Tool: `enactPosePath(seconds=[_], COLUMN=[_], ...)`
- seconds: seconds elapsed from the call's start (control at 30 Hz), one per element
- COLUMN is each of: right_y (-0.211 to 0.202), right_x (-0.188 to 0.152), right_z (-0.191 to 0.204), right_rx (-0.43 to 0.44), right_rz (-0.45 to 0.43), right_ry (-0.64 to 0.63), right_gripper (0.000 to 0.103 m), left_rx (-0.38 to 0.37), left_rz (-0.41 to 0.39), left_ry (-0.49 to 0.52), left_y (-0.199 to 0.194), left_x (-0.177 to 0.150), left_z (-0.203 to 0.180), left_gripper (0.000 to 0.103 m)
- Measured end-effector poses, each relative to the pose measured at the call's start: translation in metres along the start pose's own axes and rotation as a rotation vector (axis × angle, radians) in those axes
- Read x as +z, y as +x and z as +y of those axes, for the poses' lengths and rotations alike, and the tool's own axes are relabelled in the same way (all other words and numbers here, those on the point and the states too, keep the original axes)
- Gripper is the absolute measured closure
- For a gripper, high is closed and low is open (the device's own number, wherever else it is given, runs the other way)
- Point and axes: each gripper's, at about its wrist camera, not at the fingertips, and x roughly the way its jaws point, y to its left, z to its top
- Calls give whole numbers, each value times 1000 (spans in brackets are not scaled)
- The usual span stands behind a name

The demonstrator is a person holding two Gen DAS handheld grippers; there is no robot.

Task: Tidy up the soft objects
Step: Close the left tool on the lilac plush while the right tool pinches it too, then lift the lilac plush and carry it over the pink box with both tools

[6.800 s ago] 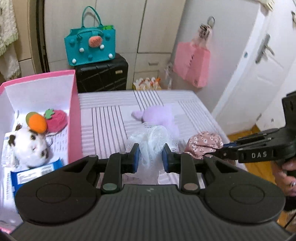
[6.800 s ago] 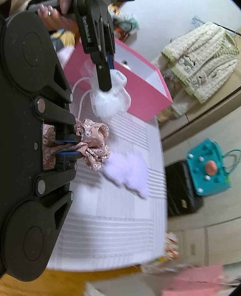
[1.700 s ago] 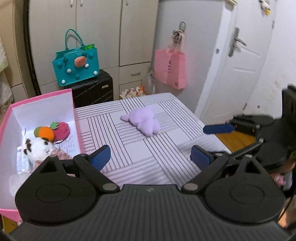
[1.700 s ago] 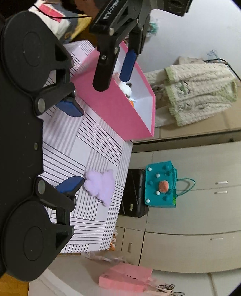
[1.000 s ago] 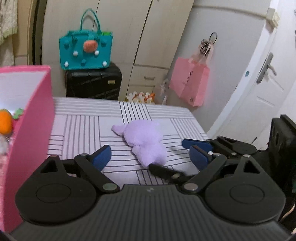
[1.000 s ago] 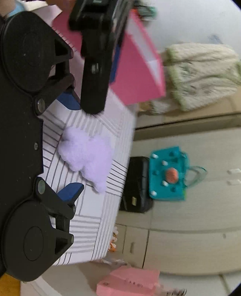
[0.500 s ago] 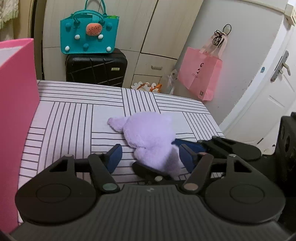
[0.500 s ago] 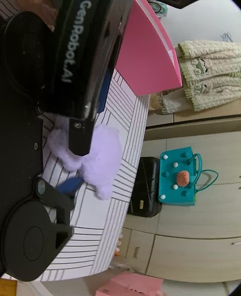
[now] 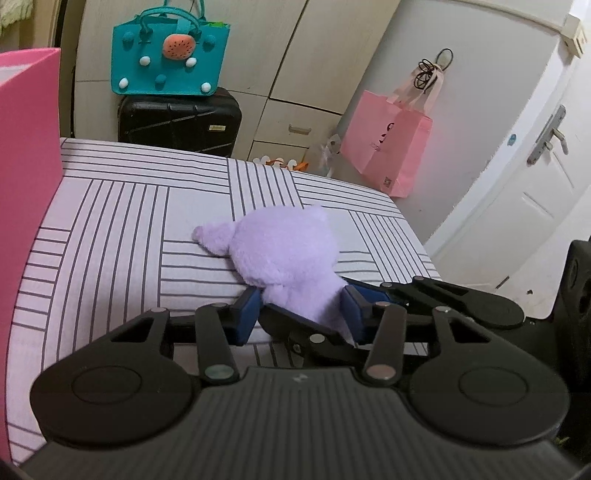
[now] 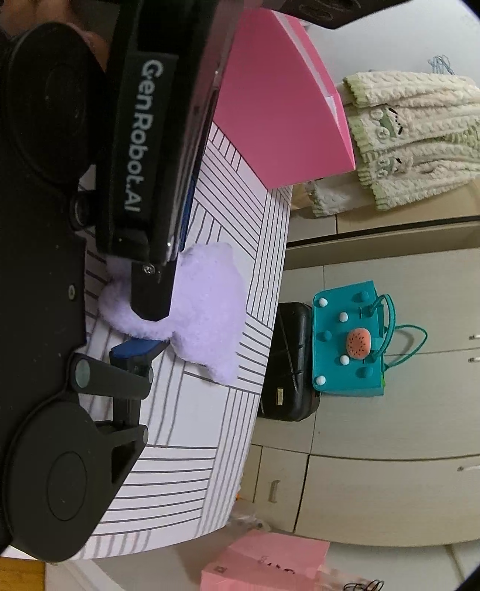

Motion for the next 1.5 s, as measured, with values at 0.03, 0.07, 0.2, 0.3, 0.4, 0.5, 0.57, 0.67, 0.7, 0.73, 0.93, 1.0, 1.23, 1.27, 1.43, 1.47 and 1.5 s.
enactPosePath(seconds=[0.03, 0.07, 0.2, 0.3, 0.4, 0.5, 0.57, 0.67, 0.7, 0.73, 0.93, 1.0, 1.23, 1.27, 1.43, 1.47, 1.5], right_y=[-2, -4, -15, -24, -35, -46, -54, -66, -70, -73, -94, -101, -122, -124, -136, -137, -138], right_x=[-1, -2, -7, -10, -12, -14, -16, -19, -20, -21, -25, -27, -30, -29, -17, -14, -12], right_z=[1, 3, 10, 18, 27, 34, 39, 49, 51, 54, 78, 88, 125, 130, 157, 163, 169], right_rx=[-1, -2, -11, -24, -36, -32, -30, -30, -29, -28, -33, -28, -17, -13, 9, 12, 14], right_rz=[-2, -3, -18, -32, -45, -57, -60, -69, -70, -71, -66, -66, -100, -106, -130, -134, -136], right_ry=[3, 7, 30, 28, 24, 29, 32, 32, 33, 33, 14, 8, -29, -38, -99, -109, -115], right_gripper=[49, 49, 49, 49, 49, 48, 48, 48, 48, 48, 48, 48, 48, 48, 48, 48, 48], left_rx=[0, 1, -10, -26, -40, -50, -54, -60, -61, -61, -67, -67, -54, -53, -53, -54, -53], left_rz=[0, 2, 18, 29, 39, 42, 44, 46, 47, 49, 54, 58, 37, 28, -27, -38, -45], left_ry=[8, 14, 30, 37, 48, 69, 86, 105, 110, 115, 142, 146, 178, 181, 192, 189, 186], left_y=[-2, -4, -15, -24, -35, -48, -56, -69, -74, -79, -108, -118, -161, -167, -203, -209, -214], left_x=[-1, -2, -5, -7, -8, -10, -11, -15, -16, -18, -29, -33, -48, -49, -50, -49, -48], left_z=[-2, -3, -5, -6, -8, -10, -12, -15, -16, -16, -19, -18, -13, -11, -1, 2, 5], left_gripper=[56, 56, 56, 56, 56, 56, 56, 56, 56, 56, 56, 56, 56, 56, 56, 56, 56])
